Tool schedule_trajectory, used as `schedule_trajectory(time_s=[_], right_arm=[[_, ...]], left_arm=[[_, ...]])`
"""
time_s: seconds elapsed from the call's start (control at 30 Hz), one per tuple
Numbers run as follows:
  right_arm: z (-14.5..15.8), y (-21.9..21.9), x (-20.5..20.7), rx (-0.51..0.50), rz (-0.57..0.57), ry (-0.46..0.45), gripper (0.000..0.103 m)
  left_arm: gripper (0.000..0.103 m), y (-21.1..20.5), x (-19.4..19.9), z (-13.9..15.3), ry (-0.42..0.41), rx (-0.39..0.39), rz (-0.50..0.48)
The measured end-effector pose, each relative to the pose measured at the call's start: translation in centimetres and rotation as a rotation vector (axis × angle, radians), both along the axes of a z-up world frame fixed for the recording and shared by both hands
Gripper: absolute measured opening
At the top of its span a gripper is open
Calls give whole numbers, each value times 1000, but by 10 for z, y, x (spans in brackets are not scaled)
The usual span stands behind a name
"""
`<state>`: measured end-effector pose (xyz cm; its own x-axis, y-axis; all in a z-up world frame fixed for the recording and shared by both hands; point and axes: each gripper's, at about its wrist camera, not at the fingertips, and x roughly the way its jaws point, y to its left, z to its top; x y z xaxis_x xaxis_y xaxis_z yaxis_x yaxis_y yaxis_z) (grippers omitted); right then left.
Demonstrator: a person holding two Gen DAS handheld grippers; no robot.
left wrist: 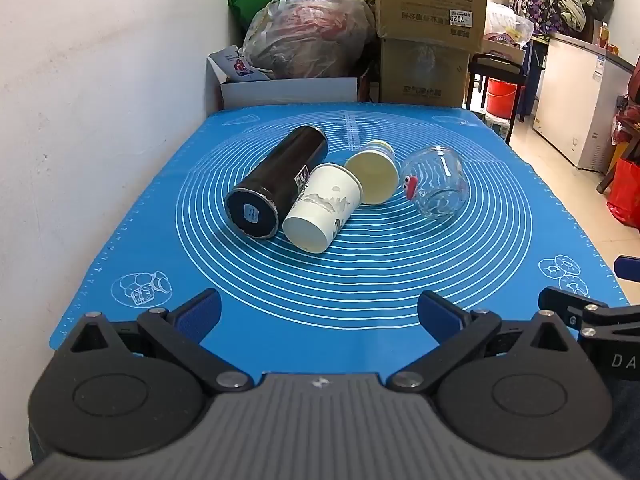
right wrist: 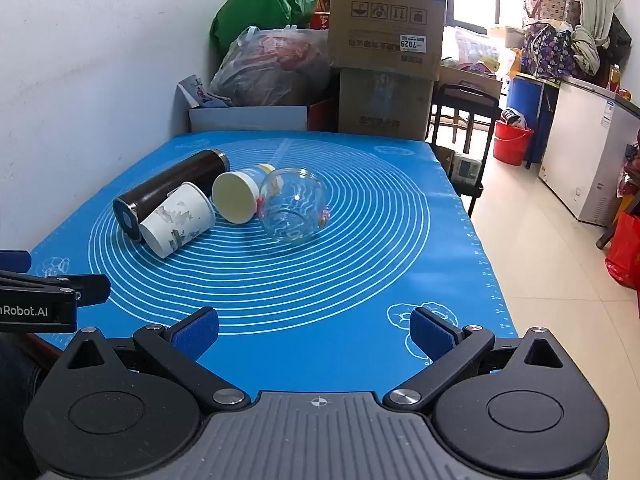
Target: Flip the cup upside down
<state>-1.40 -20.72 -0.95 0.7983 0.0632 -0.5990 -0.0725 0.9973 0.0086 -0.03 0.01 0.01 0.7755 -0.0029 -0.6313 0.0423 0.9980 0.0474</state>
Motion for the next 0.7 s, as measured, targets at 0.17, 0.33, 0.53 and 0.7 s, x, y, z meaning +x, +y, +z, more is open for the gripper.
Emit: schedule_trajectory(time_s=[0.17, 0.33, 0.53, 0.7], right_arm=[[3, -2, 1, 11, 4, -4, 103], [-1, 0, 1, 10, 7, 1, 103], [-1, -2, 2, 4, 11, 7, 103], [-3, -1, 0, 4, 10, 8, 103]], left_arm=[[103, 1, -3, 2, 0, -2, -7], [103, 1, -1, 0, 7, 13, -5], [103, -3, 1, -1, 5, 15, -7], [103, -3, 1, 0, 6, 16, -6]])
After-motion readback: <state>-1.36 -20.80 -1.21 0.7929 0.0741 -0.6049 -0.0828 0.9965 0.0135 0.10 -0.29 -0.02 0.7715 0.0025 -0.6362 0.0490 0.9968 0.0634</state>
